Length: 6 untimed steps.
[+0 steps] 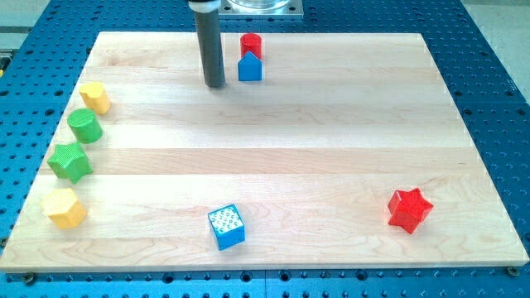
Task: Drag the cube slightly upwards
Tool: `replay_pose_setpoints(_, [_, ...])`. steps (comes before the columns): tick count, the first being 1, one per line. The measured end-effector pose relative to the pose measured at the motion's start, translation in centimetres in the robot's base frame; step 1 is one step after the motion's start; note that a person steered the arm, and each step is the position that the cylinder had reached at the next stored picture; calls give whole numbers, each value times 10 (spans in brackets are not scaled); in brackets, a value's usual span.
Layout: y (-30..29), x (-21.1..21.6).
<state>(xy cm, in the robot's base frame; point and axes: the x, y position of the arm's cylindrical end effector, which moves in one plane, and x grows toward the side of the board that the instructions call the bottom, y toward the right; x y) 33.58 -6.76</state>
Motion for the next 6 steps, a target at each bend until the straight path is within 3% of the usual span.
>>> replay_pose_setpoints(2, [89,199])
replay_pose_setpoints(3, [51,276])
replay_pose_setpoints(5, [-10,273])
replay_pose_setpoints(6, [29,206])
